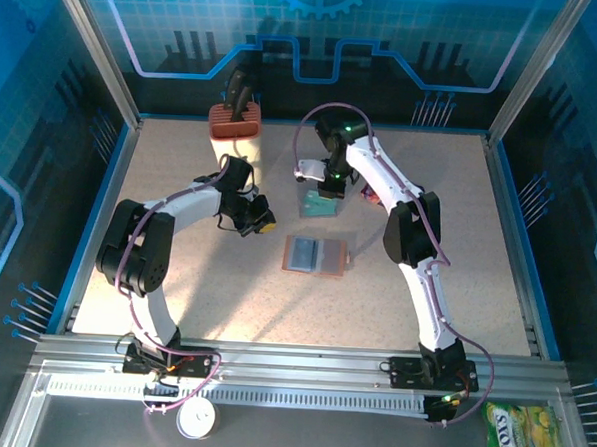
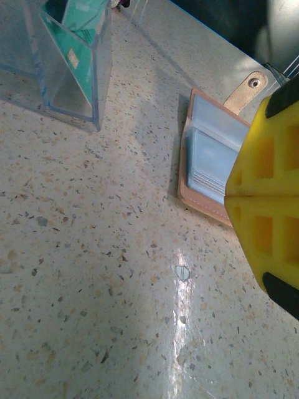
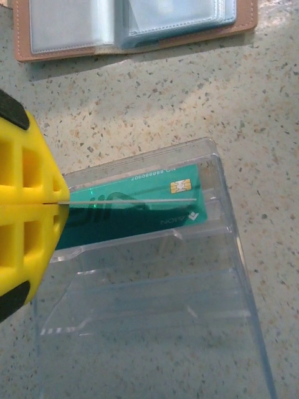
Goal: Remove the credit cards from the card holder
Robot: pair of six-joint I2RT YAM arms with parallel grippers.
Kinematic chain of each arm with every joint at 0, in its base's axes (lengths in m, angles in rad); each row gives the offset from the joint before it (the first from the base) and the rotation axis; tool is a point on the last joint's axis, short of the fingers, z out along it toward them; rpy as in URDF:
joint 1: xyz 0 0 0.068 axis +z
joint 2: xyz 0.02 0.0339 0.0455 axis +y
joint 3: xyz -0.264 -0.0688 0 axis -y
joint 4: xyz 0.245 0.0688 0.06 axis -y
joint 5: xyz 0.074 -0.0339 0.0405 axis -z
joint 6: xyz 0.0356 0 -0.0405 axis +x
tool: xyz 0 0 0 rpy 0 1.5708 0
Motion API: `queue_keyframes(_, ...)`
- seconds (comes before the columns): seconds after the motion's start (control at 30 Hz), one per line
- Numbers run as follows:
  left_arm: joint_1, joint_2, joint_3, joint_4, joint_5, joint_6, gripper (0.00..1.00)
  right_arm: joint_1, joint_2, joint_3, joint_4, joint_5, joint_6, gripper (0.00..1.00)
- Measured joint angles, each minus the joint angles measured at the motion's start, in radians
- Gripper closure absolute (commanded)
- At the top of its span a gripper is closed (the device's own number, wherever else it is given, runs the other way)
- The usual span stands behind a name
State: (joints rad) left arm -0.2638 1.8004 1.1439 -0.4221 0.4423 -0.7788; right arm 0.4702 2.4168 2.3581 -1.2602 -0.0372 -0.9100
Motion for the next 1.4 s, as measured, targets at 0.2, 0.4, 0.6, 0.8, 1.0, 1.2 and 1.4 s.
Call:
queue_keyframes(0.2,0.0,0.0,0.0,0.0,0.0,0.0,0.94,0.001,0.0,-0.037,-0.006,-0.001,0.0,1.0)
queue_keyframes(0.4,0.0,0.0,-0.001,0.001,0.0,0.0,0.94,0.005,0.0,-0.051,-0.008,-0.016,0.0,1.0)
queue_keyframes(0.6,0.0,0.0,-0.007,0.004,0.0,0.0,0.94,0.012,0.0,-0.056,-0.015,-0.022,0.005,0.79)
queue_keyframes(0.8,0.0,0.0,-0.014,0.009,0.001,0.0,0.94,0.013,-0.016,-0.079,0.012,-0.002,0.036,0.71)
queue_keyframes(1.0,0.0,0.0,-0.016,0.013,0.009,0.0,0.94,0.012,-0.068,-0.129,0.084,0.038,0.083,0.8)
queue_keyframes(1.2,0.0,0.0,-0.036,0.035,0.017,-0.001,0.94,0.012,-0.083,-0.135,0.151,0.039,0.137,0.89)
queue_keyframes(1.4,0.0,0.0,-0.043,0.037,0.019,-0.001,0.93,0.012,-0.079,-0.147,0.185,0.038,0.16,0.91)
